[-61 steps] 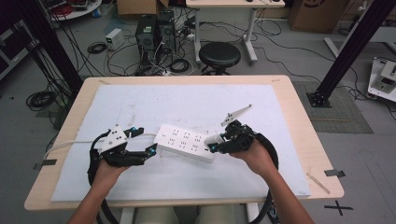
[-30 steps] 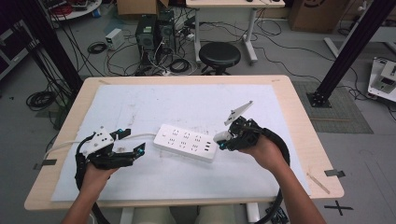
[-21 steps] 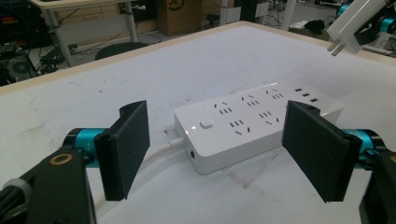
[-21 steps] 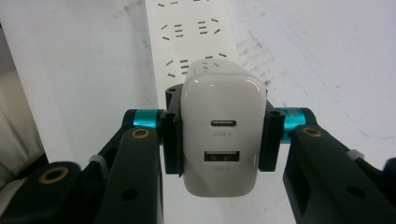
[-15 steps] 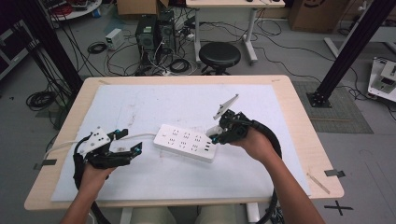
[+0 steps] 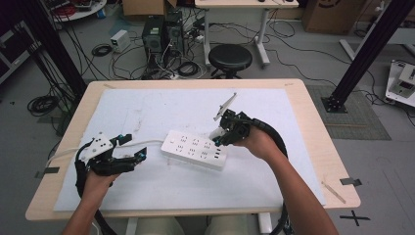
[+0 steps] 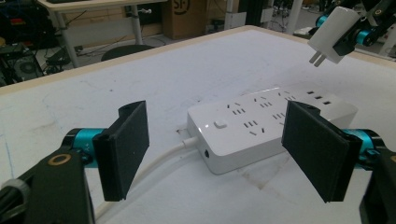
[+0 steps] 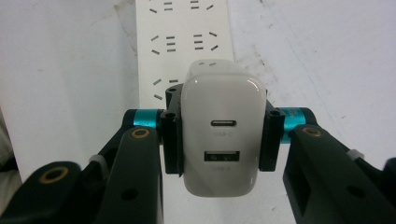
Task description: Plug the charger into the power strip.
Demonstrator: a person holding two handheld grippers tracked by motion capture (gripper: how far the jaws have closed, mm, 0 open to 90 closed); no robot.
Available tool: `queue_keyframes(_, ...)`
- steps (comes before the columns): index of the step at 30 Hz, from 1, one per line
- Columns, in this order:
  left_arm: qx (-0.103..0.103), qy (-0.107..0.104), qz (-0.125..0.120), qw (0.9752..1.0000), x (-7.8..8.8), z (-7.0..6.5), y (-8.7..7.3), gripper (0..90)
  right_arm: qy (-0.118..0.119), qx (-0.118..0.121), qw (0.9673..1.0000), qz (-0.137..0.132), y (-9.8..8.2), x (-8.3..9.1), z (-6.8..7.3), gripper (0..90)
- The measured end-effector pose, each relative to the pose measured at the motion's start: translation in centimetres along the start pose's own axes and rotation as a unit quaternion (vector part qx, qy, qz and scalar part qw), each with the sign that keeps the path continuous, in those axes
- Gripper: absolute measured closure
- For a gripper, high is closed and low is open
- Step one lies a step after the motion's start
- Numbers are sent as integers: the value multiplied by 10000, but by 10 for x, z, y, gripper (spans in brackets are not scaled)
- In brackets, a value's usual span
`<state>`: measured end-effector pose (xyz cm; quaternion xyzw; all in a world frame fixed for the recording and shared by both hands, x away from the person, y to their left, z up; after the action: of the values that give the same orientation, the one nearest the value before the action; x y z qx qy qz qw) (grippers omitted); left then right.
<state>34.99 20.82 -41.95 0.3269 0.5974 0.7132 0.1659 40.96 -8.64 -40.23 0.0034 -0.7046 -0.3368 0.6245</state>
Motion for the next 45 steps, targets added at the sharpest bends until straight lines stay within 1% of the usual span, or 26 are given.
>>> queue_keyframes(6,52,-2,19,10000,-1,2,-4,232,76,50,9998,180,-1,-10,-2,629)
queue_keyframes(7,59,0,25,10000,-1,3,-4,232,98,29,9997,225,-1,-11,-2,629)
queue_keyframes(8,45,-2,32,10000,-1,3,-5,232,119,68,9996,232,-1,-13,-3,629)
queue_keyframes(9,38,-6,32,10000,-1,4,-5,232,128,55,9995,267,-1,-14,-2,629)
queue_keyframes(11,71,-8,40,10000,-2,4,-6,232,168,89,9993,319,0,-17,-2,629)
queue_keyframes(18,42,-14,40,10000,-2,4,-8,232,243,222,9982,493,2,-31,-1,629)
queue_keyframes(19,45,-18,39,10000,-2,4,-8,232,271,211,9980,539,2,-33,0,629)
queue_keyframes(21,59,-24,38,10000,-1,4,-8,232,274,249,9978,554,3,-35,-1,629)
queue_keyframes(22,58,-26,41,10000,-1,4,-9,232,266,304,9973,613,4,-40,-1,629)
queue_keyframes(23,67,-30,40,10000,-2,4,-9,232,259,291,9969,681,4,-41,0,629)
queue_keyframes(24,64,-27,50,10000,-2,5,-10,232,236,337,9965,724,6,-43,0,629)
queue_keyframes(27,76,-36,48,10000,-1,5,-10,232,212,420,9957,801,10,-46,-1,629)
queue_keyframes(30,99,-31,51,9999,-1,6,-11,232,175,521,9934,1005,12,-49,0,629)
queue_keyframes(35,132,-22,59,9999,0,8,-13,232,203,519,9915,1179,15,-51,0,630)
queue_keyframes(39,139,-25,55,9999,-1,9,-13,232,135,646,9892,1312,18,-51,2,631)
queue_keyframes(43,144,-29,41,9999,-2,8,-13,232,70,750,9854,1525,21,-52,3,632)
queue_keyframes(45,133,-46,52,9999,-2,7,-12,232,1,821,9823,1681,24,-53,4,632)
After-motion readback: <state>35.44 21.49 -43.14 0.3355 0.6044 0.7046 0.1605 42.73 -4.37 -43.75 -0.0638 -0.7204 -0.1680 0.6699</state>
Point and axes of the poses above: each handheld gripper's, and its own axes: x roughly backward along the jaws, y roughly out of its top, z roughly to its left, the point moved 8 cm from there along -x, roughly forward along the jaws, and after that the axes turned 6 degrees about -x, right-handed, at the moved point
